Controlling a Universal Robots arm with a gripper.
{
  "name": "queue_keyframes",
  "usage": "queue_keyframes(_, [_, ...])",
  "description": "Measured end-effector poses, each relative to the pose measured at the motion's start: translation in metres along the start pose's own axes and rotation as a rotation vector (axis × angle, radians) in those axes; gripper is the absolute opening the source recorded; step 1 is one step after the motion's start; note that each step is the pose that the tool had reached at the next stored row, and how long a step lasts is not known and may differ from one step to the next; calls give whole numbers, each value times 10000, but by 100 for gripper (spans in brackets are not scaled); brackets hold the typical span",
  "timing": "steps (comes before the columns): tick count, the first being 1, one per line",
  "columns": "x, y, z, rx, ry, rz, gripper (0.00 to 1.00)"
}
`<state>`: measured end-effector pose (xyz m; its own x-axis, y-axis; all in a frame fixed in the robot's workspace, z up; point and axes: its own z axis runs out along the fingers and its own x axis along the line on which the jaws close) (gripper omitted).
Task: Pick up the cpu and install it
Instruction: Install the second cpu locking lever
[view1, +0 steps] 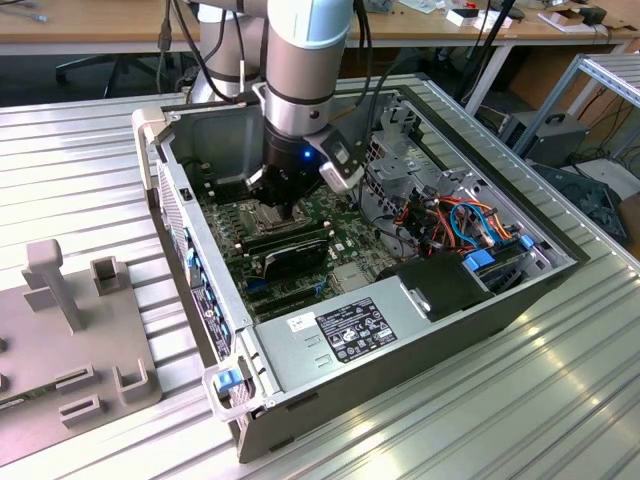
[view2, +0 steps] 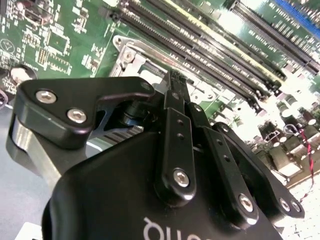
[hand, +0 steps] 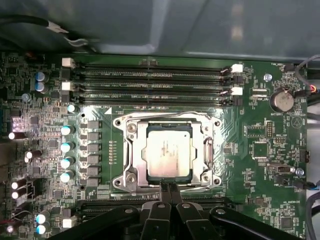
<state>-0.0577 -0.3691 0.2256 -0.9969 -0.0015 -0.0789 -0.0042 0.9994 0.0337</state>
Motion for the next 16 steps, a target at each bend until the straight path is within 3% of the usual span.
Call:
queue_keyframes(5, [-2,118,4,0,0,2,11])
queue_keyframes(9, [-3,155,4,0,1,0,11])
queue_keyframes(16, [-13,161,-134,31,167,6,11])
